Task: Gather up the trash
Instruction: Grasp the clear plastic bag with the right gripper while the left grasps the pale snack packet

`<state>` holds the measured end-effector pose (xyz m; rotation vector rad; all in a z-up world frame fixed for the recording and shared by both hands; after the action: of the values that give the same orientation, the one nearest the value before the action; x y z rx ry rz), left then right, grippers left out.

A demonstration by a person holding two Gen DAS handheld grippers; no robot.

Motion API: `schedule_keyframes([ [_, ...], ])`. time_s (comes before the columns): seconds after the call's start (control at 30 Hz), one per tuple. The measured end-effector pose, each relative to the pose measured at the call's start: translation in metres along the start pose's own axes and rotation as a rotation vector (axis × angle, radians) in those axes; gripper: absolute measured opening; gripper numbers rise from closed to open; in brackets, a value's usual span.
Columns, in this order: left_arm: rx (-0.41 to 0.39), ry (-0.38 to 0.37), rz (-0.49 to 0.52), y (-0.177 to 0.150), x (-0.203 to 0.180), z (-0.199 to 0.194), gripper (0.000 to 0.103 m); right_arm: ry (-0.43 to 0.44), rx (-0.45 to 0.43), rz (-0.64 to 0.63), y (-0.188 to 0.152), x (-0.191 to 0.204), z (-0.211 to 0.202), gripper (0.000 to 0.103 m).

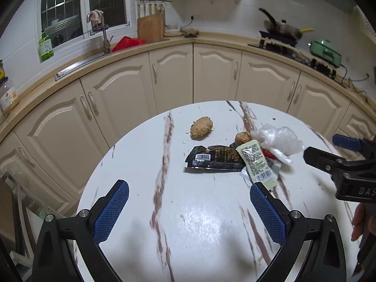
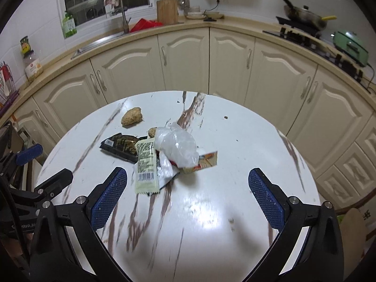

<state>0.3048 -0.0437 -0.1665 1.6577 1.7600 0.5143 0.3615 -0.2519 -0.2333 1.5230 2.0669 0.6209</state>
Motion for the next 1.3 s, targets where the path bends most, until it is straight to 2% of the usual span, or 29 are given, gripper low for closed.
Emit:
schedule_keyframes([
  [0.2, 0.038, -0.001, -0.003, 0.019, -0.008, 0.050, 0.102, 0.037, 0.049, -0.037, 0.015, 0.000, 0.052, 0.103],
  [0.27, 0.047, -0.004, -0.010, 0.024, -0.011, 0.062, 0.102, 0.049, 0.055, -0.043, 0.017, 0.001, 0.064, 0.100],
  [0.3, 0.051, -0.006, -0.013, 0.026, -0.013, 0.068, 0.102, 0.056, 0.058, -0.049, 0.017, 0.002, 0.068, 0.092],
  [0.33, 0.055, -0.007, -0.017, 0.029, -0.015, 0.073, 0.102, 0.066, 0.065, -0.055, 0.016, 0.002, 0.073, 0.076],
  [0.37, 0.059, -0.010, -0.019, 0.028, -0.016, 0.075, 0.102, 0.074, 0.071, -0.056, 0.015, 0.002, 0.077, 0.067],
  [0.4, 0.063, -0.014, -0.019, 0.027, -0.019, 0.078, 0.102, 0.093, 0.073, -0.055, 0.014, 0.003, 0.079, 0.051],
  [0.43, 0.066, -0.015, -0.017, 0.028, -0.021, 0.082, 0.102, 0.112, 0.073, -0.052, 0.012, 0.004, 0.081, 0.045],
  [0.63, 0.087, -0.041, -0.014, 0.024, -0.040, 0.096, 0.102, 0.183, 0.010, -0.023, 0.005, 0.000, 0.064, 0.043],
  [0.77, 0.107, -0.057, -0.010, 0.016, -0.059, 0.106, 0.102, 0.195, -0.045, 0.039, 0.002, -0.018, 0.043, 0.043],
  [0.9, 0.122, -0.034, -0.017, 0.016, -0.075, 0.127, 0.099, 0.180, -0.069, 0.072, -0.007, -0.036, 0.025, 0.043],
  [0.97, 0.139, -0.019, -0.027, 0.015, -0.082, 0.141, 0.092, 0.172, -0.068, 0.082, -0.010, -0.042, 0.021, 0.043],
  [1.0, 0.158, -0.016, -0.036, 0.014, -0.084, 0.149, 0.081, 0.171, -0.067, 0.089, -0.013, -0.045, 0.020, 0.043],
  [1.03, 0.182, -0.016, -0.049, 0.011, -0.087, 0.157, 0.076, 0.169, -0.067, 0.096, -0.016, -0.049, 0.018, 0.043],
  [1.07, 0.159, -0.005, -0.046, 0.015, -0.089, 0.159, 0.075, 0.168, -0.068, 0.098, -0.018, -0.050, 0.017, 0.043],
  [1.13, 0.155, -0.012, -0.060, 0.016, -0.093, 0.164, 0.066, 0.168, -0.071, 0.106, -0.023, -0.054, 0.012, 0.043],
  [1.17, 0.148, -0.019, -0.069, 0.018, -0.094, 0.165, 0.059, 0.168, -0.073, 0.109, -0.025, -0.056, 0.011, 0.043],
  [1.2, 0.144, -0.027, -0.074, 0.018, -0.095, 0.167, 0.045, 0.168, -0.074, 0.113, -0.027, -0.057, 0.009, 0.043],
  [1.3, 0.146, -0.050, -0.089, 0.017, -0.092, 0.171, 0.034, 0.170, -0.081, 0.127, -0.030, -0.060, 0.006, 0.043],
])
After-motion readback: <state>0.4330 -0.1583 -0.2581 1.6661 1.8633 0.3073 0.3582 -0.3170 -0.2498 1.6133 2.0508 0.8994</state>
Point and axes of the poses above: each gripper's, at about its wrist camera, not at the fingertips, and z roughly the way its jaws point, x to its left, y to its top, the point moved 10 cm from there along z, roughly the way its jaws point, and after that the axes turned 15 degrees about -z, right-handed, at the moved point
